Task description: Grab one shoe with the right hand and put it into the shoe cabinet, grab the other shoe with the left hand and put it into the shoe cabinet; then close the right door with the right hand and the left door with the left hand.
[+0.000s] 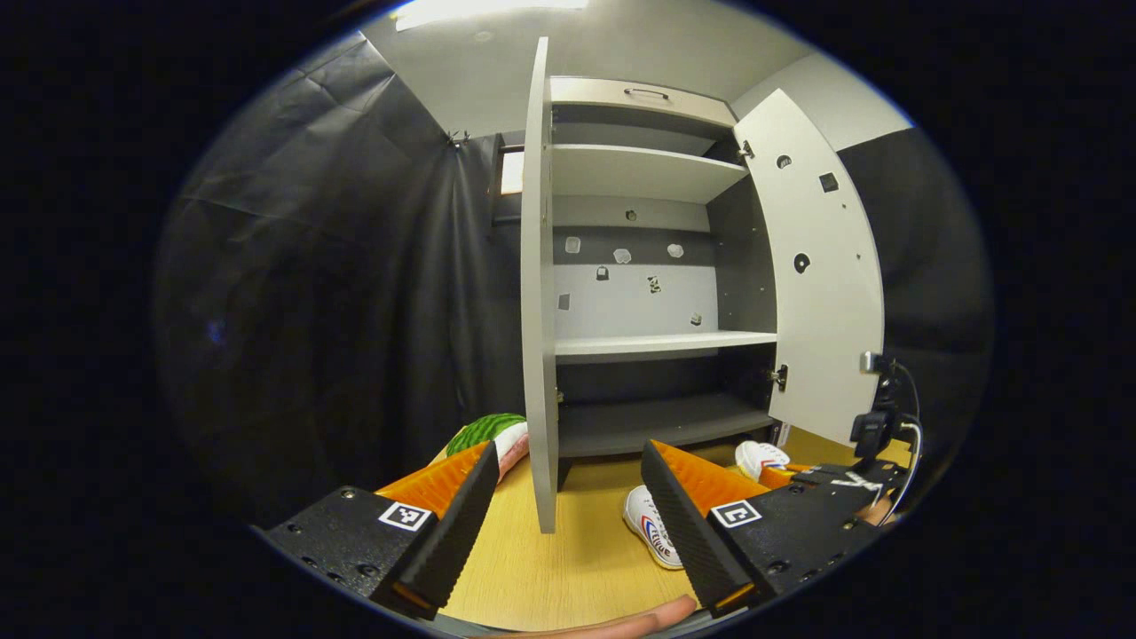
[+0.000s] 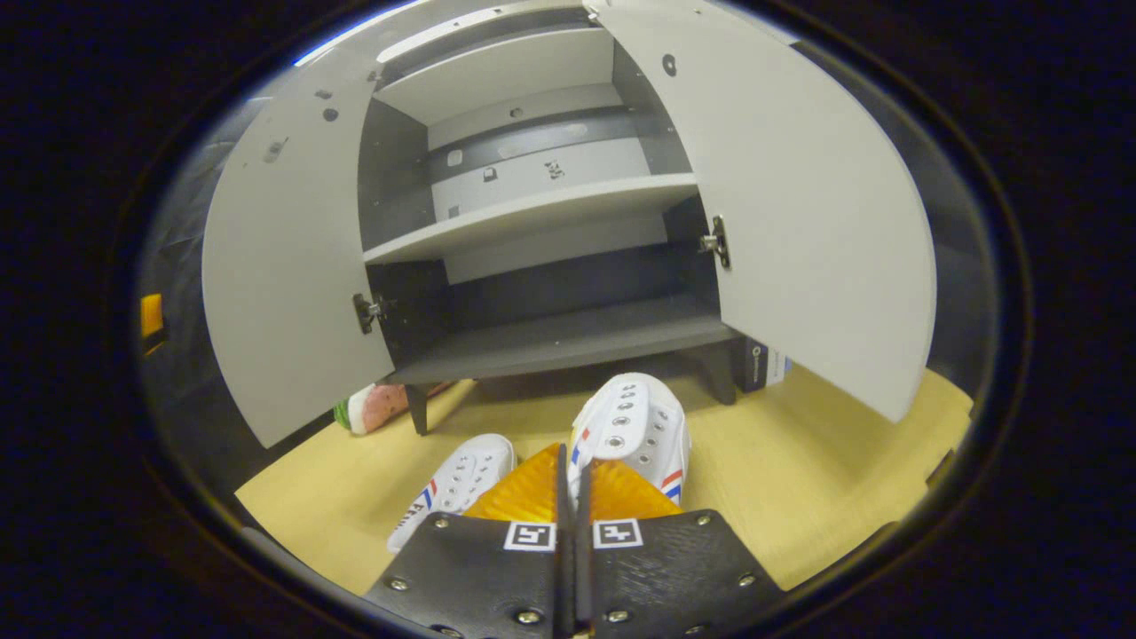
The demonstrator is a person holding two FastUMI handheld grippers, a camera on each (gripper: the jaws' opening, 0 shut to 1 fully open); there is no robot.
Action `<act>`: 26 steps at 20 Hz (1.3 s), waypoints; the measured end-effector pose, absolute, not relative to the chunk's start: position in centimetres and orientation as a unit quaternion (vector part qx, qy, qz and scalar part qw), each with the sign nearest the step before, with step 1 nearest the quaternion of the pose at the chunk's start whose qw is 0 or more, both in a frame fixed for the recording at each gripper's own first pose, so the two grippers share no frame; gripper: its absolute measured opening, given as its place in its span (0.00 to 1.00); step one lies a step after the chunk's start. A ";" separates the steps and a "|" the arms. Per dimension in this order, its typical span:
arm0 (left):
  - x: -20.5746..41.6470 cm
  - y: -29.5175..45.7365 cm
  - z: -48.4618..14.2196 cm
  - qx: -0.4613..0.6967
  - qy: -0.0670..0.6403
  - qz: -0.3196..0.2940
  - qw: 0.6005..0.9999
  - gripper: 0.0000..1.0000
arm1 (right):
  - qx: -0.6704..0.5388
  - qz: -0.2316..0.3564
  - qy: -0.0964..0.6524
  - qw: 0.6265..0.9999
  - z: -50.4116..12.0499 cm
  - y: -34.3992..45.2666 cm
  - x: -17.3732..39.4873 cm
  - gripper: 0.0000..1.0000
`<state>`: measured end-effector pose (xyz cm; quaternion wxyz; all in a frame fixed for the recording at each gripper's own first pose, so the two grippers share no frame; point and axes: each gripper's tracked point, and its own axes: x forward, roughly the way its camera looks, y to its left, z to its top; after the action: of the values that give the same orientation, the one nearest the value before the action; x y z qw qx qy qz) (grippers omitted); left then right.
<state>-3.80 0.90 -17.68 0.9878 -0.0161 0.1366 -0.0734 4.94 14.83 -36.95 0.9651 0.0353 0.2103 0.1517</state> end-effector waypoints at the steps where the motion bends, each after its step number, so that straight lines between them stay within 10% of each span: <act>1: -3.7 1.0 -17.8 -0.016 0.136 -0.072 0.988 0.99 | 0.026 0.154 0.205 0.966 -35.4 14.7 5.1 0.01; 15: -1.3 -1.4 -19.0 -0.021 0.109 -0.097 0.989 0.98 | -0.085 0.172 0.111 0.975 -13.6 18.0 17.5 0.01; 26: 0.3 -2.5 -20.8 -0.013 0.126 -0.128 0.984 0.98 | -0.159 0.182 0.180 0.953 -16.9 24.9 35.1 0.03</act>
<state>0.26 -2.45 -20.82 0.9836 -0.0131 0.1257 -0.1283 35.06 24.91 -16.95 0.9535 -0.1593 0.1795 0.1823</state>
